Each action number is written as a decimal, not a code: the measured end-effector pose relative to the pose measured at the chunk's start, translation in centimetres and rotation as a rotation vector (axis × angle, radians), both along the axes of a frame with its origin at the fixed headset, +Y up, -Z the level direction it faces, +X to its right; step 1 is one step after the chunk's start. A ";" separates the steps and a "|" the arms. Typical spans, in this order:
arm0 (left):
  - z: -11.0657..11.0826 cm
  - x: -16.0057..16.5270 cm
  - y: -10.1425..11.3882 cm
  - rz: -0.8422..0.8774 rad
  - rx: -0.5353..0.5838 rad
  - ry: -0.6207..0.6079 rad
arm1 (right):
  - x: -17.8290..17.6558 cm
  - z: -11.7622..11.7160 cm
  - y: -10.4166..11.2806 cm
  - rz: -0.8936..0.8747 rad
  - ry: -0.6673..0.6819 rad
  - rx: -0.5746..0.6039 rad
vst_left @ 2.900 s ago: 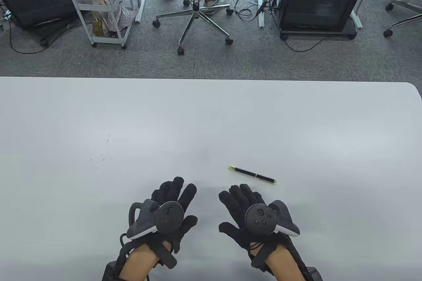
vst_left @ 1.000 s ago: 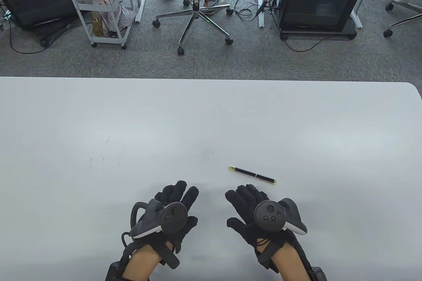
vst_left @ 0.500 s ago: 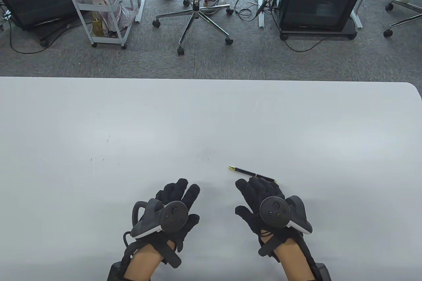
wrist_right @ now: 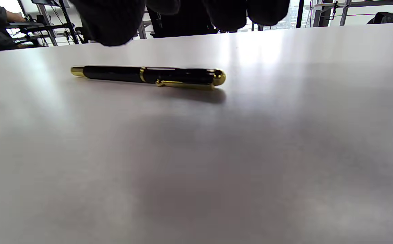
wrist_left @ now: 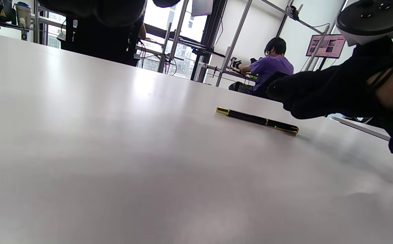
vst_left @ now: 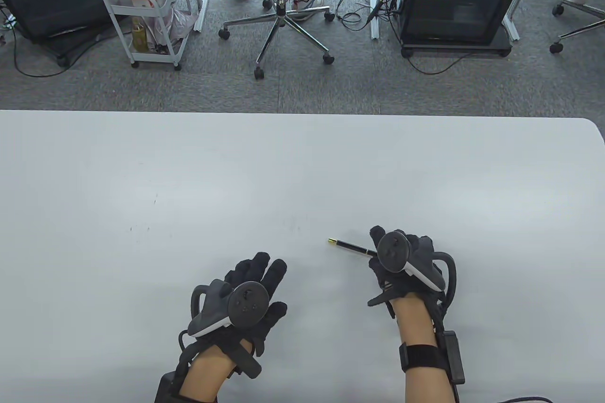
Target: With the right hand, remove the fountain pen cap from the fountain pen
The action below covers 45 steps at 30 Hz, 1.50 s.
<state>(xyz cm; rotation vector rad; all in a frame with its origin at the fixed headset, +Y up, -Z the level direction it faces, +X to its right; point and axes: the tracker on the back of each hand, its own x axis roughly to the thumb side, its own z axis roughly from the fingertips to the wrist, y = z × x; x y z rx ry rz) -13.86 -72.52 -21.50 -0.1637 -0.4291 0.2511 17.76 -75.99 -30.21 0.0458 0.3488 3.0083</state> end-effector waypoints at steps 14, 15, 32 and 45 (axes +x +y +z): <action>-0.1 0.1 -0.4 -0.007 -0.036 -0.015 | -1.5 -0.8 -2.1 0.046 0.006 0.044; -0.1 0.1 -0.4 -0.006 -0.041 -0.015 | -1.5 -0.8 -2.3 0.044 0.000 0.035; -0.6 -0.5 -0.4 0.097 0.045 -0.020 | 0.4 4.6 2.5 -0.258 0.148 0.157; 1.4 2.2 1.1 0.097 0.251 -0.127 | -3.3 8.6 3.4 -0.446 0.432 0.125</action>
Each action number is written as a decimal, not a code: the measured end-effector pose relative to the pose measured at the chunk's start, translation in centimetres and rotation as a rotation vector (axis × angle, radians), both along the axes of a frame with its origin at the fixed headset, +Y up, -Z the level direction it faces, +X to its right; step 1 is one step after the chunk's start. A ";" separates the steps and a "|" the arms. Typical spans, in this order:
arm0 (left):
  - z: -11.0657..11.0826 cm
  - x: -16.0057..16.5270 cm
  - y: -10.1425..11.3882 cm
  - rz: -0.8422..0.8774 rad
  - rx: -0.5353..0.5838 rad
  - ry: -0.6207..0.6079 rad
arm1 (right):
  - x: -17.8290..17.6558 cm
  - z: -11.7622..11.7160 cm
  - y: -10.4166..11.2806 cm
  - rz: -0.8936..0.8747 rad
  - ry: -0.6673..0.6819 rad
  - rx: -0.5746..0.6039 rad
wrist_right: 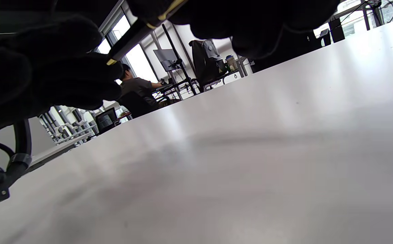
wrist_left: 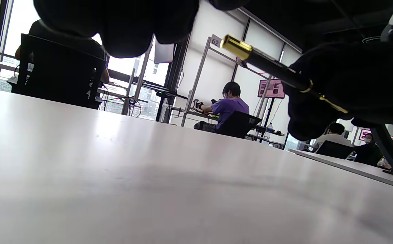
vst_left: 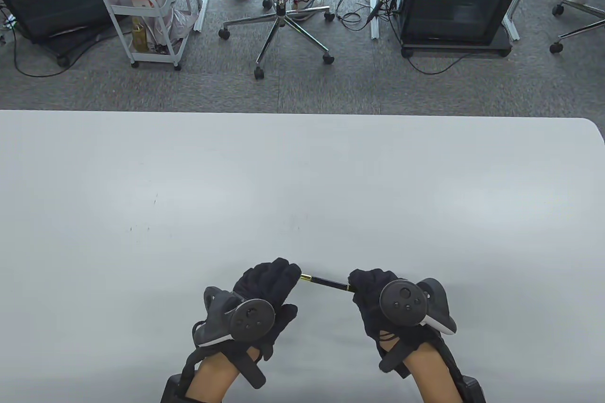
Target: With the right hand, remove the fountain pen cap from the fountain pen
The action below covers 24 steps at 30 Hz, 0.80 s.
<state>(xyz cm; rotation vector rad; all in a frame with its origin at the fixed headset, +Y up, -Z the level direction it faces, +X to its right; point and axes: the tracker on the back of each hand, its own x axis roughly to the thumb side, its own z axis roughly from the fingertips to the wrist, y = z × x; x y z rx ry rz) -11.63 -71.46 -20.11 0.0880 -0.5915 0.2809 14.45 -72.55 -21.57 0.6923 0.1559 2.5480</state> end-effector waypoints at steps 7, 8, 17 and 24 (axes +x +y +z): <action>0.9 1.8 0.6 -0.021 0.059 -0.050 | -2.4 1.3 0.3 0.019 0.119 0.015; 1.0 2.0 0.6 -0.030 0.062 -0.054 | -2.6 1.4 0.3 0.013 0.132 0.009; 1.7 3.2 0.9 -0.134 0.127 0.001 | -4.7 2.5 0.5 -0.005 0.195 0.113; 1.9 3.1 0.8 -0.140 0.126 0.005 | -5.2 2.8 0.4 -0.016 0.191 0.172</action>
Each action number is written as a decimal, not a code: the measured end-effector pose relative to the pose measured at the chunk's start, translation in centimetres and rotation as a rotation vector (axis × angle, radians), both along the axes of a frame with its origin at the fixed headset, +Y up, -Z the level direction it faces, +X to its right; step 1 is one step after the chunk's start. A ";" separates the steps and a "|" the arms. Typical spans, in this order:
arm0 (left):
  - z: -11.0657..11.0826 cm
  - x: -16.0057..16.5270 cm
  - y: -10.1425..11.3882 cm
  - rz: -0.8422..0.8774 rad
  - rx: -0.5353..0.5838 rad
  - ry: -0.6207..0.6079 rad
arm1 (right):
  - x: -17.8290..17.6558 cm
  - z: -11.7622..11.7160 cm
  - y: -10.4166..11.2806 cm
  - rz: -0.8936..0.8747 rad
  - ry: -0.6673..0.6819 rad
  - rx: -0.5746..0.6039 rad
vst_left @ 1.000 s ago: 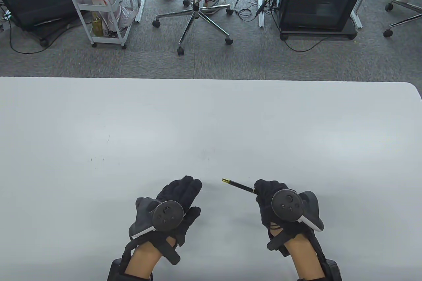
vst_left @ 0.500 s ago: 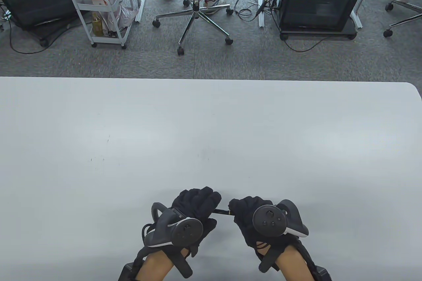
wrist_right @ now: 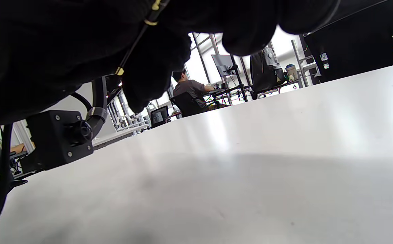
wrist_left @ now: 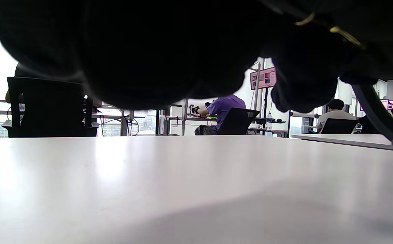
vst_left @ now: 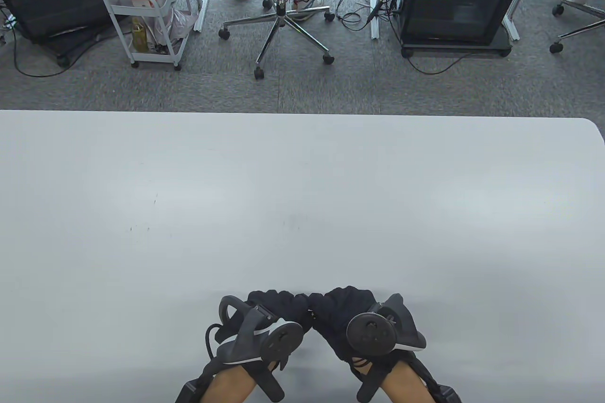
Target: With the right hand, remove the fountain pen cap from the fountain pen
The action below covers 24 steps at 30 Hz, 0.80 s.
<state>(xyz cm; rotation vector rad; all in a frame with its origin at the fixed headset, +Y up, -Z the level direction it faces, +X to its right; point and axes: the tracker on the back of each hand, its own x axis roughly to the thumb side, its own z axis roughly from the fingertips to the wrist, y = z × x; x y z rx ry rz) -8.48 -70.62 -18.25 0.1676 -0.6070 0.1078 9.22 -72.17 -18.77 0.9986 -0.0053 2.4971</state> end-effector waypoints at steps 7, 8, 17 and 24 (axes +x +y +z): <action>-0.4 -0.1 -0.3 -0.016 -0.042 -0.002 | -0.1 0.0 -0.2 0.024 -0.002 0.006; -0.4 -0.1 -0.2 -0.016 -0.041 -0.001 | -0.1 0.0 -0.2 0.023 0.002 0.012; -1.0 -0.7 -0.6 0.009 -0.067 0.006 | -0.2 -0.2 -0.6 0.034 -0.012 0.017; -1.3 -0.4 -1.5 -0.070 -0.129 0.015 | 0.4 -1.0 -1.4 0.008 -0.046 -0.058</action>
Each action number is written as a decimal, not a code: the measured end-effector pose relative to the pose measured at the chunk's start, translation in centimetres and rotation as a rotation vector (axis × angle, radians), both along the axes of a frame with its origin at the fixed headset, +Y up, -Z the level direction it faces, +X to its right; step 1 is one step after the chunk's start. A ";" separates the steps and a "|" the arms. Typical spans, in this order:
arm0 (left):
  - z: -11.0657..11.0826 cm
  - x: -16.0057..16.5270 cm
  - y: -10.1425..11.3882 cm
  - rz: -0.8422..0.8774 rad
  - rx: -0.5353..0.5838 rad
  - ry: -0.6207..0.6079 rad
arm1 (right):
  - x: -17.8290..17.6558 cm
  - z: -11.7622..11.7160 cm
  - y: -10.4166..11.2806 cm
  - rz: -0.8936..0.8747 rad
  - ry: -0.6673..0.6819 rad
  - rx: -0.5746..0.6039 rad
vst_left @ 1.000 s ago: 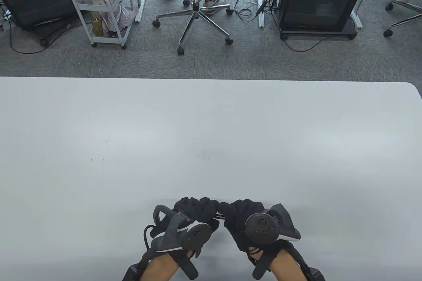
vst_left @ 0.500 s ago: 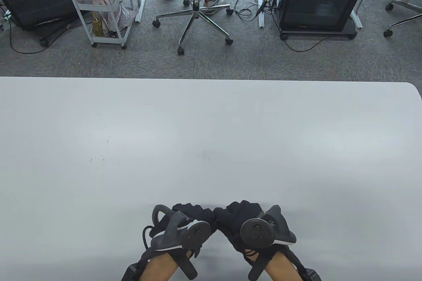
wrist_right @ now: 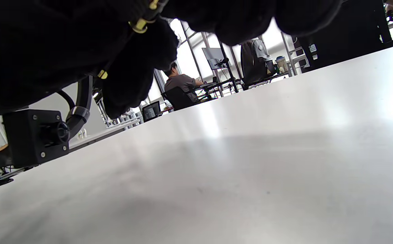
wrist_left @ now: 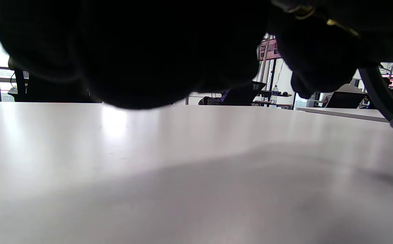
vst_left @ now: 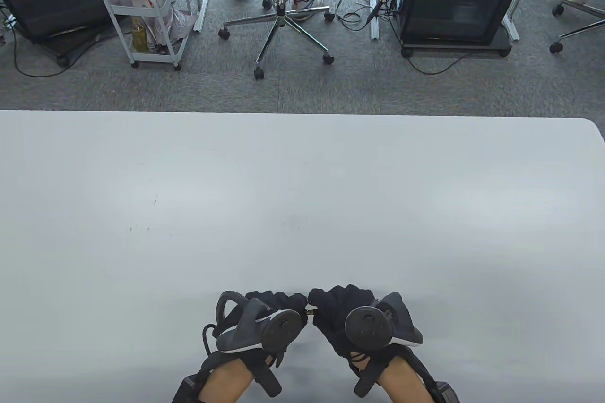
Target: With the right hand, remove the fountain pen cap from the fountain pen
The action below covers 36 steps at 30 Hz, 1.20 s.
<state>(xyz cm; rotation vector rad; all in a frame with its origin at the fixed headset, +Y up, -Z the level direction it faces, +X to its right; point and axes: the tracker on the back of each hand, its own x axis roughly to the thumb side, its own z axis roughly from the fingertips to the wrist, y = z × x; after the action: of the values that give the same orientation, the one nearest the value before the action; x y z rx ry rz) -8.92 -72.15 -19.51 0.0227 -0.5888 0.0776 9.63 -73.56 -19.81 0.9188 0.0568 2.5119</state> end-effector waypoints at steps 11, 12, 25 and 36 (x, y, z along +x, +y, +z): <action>-2.0 -2.8 -1.3 -0.065 -0.026 0.160 | 1.6 -1.7 -1.2 0.065 -0.110 -0.075; -2.1 -3.2 -1.3 -0.050 -0.020 0.180 | 1.6 -1.7 -1.5 0.087 -0.115 -0.074; -2.4 -3.5 -1.3 -0.019 0.003 0.213 | -0.7 -1.6 -3.5 0.340 -0.094 -0.027; -2.4 -3.6 -1.3 0.000 -0.015 0.214 | -1.0 -1.4 -3.8 0.395 -0.098 0.001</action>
<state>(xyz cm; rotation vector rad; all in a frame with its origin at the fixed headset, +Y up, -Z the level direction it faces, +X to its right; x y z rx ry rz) -12.53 -73.48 -21.96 0.0165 -0.3747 0.0788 8.60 -77.35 -21.26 0.8503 0.2258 2.9160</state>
